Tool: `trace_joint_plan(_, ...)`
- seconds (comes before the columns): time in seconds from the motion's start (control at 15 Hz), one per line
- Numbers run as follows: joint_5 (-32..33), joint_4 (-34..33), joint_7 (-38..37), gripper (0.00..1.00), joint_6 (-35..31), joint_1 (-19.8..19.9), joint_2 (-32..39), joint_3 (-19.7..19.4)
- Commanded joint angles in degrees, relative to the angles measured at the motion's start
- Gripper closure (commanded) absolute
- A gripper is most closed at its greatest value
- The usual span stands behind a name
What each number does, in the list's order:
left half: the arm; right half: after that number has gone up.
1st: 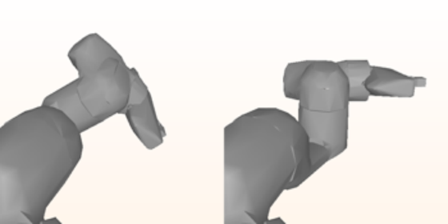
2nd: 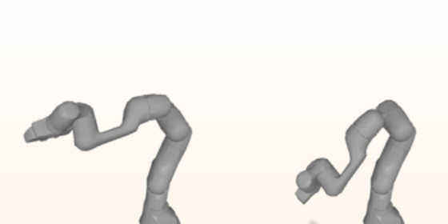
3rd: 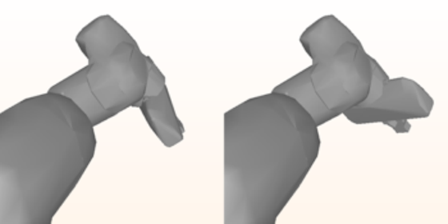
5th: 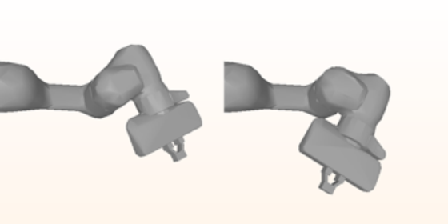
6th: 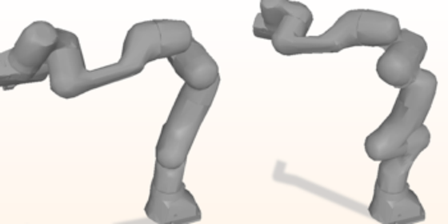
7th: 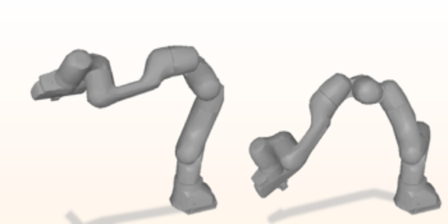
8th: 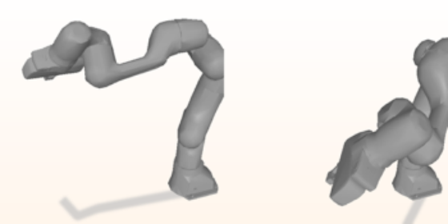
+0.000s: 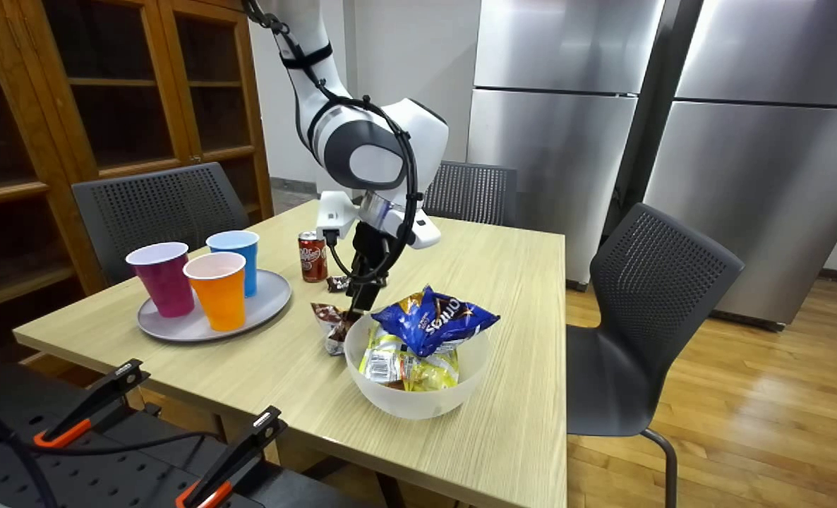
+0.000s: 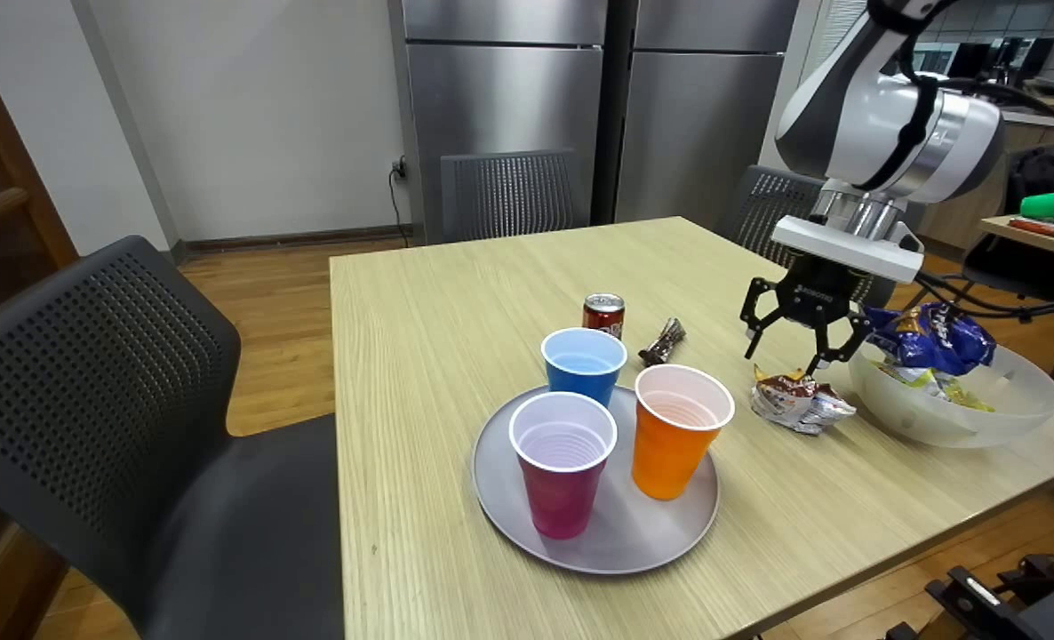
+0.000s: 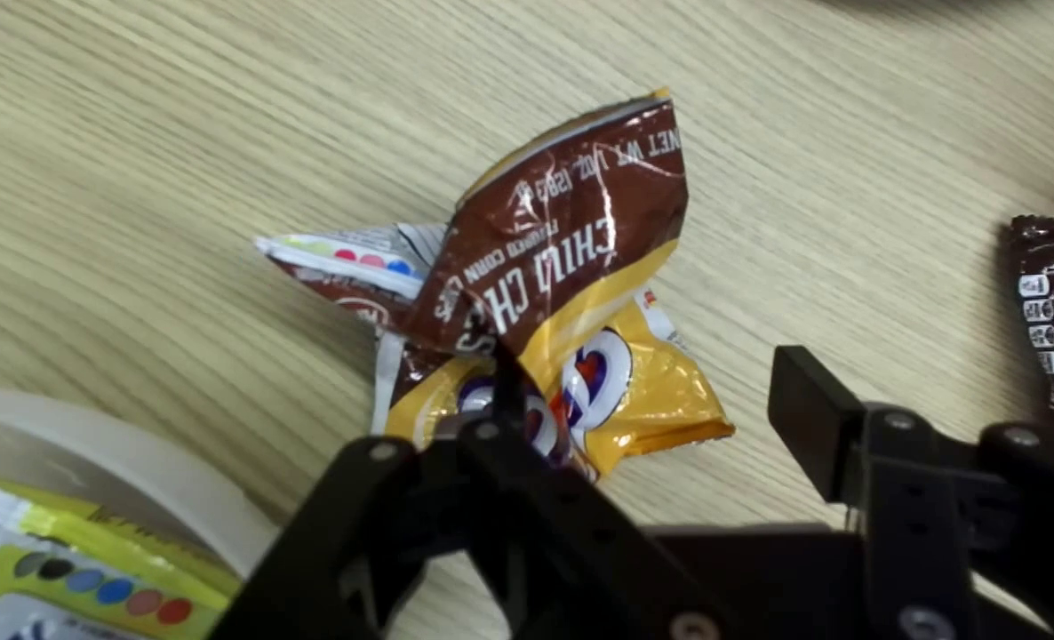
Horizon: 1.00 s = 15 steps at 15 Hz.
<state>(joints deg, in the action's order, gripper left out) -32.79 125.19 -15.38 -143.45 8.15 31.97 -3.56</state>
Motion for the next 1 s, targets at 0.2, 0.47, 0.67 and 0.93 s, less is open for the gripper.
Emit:
trace_joint_plan(0.2, -2.0, -1.08, -0.57, 0.8, -0.35, 0.68, 0.25, 0.9)
trace_joint_plan(0.47, -2.64, -1.3, -0.57, 1.0, -0.38, 0.67, 0.26, 0.82)
trace_joint_plan(0.67, -2.95, -1.37, -0.57, 1.0, -0.4, 0.66, 0.25, 0.76)
trace_joint_plan(0.93, -3.38, -1.02, -0.26, 1.0, -0.39, 0.75, -0.25, 0.92)
